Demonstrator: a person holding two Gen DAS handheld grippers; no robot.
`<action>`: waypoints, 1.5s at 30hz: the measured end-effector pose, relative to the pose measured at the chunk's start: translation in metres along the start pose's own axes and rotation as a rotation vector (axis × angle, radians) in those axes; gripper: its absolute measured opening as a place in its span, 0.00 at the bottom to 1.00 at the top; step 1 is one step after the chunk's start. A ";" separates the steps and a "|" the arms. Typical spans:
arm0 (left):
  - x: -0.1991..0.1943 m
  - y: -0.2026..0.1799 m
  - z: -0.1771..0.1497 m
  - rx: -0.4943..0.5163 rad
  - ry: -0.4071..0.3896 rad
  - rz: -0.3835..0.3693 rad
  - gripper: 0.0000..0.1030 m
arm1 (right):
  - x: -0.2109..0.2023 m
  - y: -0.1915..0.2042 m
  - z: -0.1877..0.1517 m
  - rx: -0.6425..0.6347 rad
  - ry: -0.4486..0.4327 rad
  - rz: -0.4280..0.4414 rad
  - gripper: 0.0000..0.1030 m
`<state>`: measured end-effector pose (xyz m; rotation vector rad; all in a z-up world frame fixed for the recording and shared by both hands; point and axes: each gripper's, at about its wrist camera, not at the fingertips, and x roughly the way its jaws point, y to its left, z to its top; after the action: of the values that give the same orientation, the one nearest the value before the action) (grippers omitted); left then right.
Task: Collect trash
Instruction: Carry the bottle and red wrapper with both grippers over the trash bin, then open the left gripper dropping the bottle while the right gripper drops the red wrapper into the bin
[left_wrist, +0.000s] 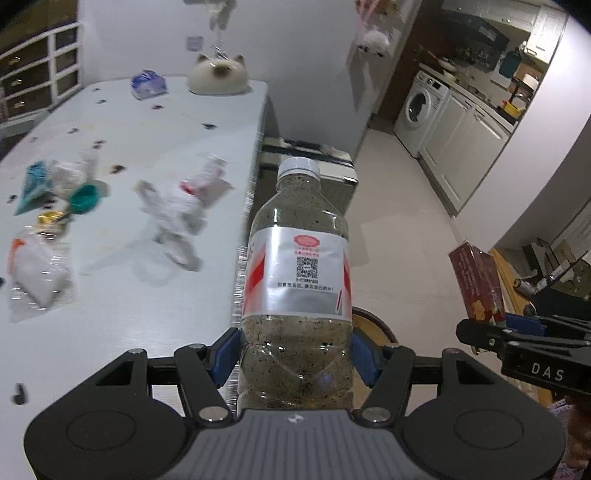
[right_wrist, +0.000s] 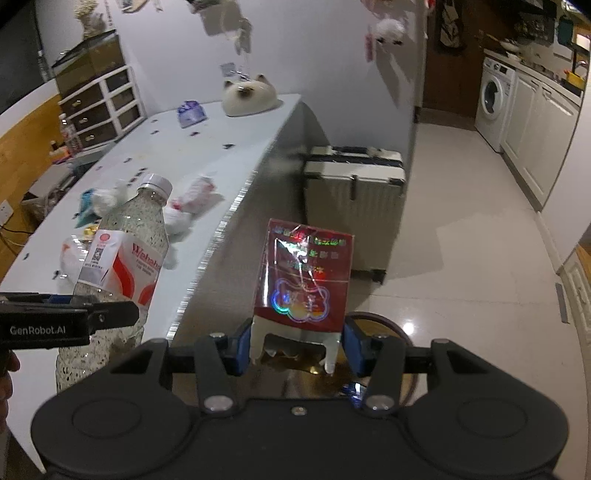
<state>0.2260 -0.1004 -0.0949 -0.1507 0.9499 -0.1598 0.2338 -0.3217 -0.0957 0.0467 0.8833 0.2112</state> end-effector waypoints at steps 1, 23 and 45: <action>0.006 -0.007 0.001 0.002 0.010 -0.006 0.62 | 0.003 -0.008 0.000 0.006 0.006 -0.003 0.49; 0.281 -0.091 -0.009 -0.037 0.585 -0.132 0.62 | 0.136 -0.156 -0.036 0.220 0.259 -0.026 0.49; 0.410 -0.077 -0.040 0.093 0.690 -0.015 0.88 | 0.311 -0.188 -0.093 0.347 0.463 0.074 0.51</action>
<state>0.4222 -0.2608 -0.4288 -0.0120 1.6250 -0.2784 0.3840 -0.4471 -0.4158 0.3653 1.3745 0.1368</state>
